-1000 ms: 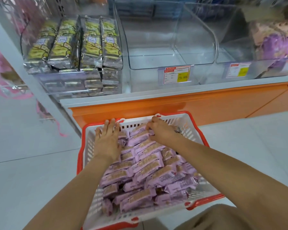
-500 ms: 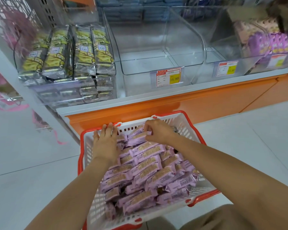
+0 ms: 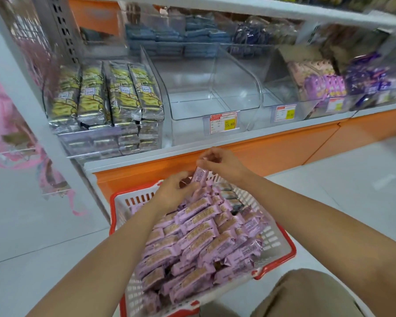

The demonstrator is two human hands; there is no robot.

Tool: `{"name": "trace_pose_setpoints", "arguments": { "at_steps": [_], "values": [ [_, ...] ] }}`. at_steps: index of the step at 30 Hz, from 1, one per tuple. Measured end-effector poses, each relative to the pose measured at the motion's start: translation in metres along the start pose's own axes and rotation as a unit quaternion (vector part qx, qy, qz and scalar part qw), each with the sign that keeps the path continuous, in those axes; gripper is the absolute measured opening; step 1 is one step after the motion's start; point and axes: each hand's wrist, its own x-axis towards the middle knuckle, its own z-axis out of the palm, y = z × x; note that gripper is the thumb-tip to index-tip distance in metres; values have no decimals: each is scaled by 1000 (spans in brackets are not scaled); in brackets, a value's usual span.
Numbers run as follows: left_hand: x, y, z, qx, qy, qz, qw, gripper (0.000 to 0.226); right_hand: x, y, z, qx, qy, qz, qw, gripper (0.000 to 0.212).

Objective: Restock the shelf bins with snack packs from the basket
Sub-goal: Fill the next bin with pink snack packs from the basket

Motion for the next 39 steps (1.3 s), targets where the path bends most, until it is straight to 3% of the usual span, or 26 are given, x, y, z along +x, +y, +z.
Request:
{"name": "trace_pose_setpoints", "arguments": {
  "at_steps": [5,12,16,19,22,24,26,28,33,39],
  "values": [
    [-5,13,-6,-150,-20,-13,988,11,-12,-22,-3,44,-13,7,999,51],
    [-2,18,-1,-252,16,-52,966,20,-34,-12,-3,-102,-77,-41,991,49],
    [-5,31,6,-264,38,-35,963,20,-37,-15,-16,-109,-74,-79,988,46],
    [-8,47,8,-253,102,-5,962,29,-39,-20,-32,-102,-68,-103,987,42],
    [-7,54,7,-73,246,89,962,25,-45,-29,-49,-54,-53,-132,988,37],
    [-6,58,3,108,344,177,916,15,-45,-40,-62,-21,-36,-150,988,36],
    [-3,67,-5,230,401,222,859,21,-37,-55,-75,-18,-5,-166,986,36],
    [0,75,-15,314,419,214,825,38,-22,-74,-86,-11,31,-171,985,34],
    [8,72,-36,468,382,151,782,81,24,-120,-96,-17,72,-166,983,30],
    [15,51,-45,539,363,146,746,78,77,-133,-63,-99,61,-121,986,21]
  ]
}}
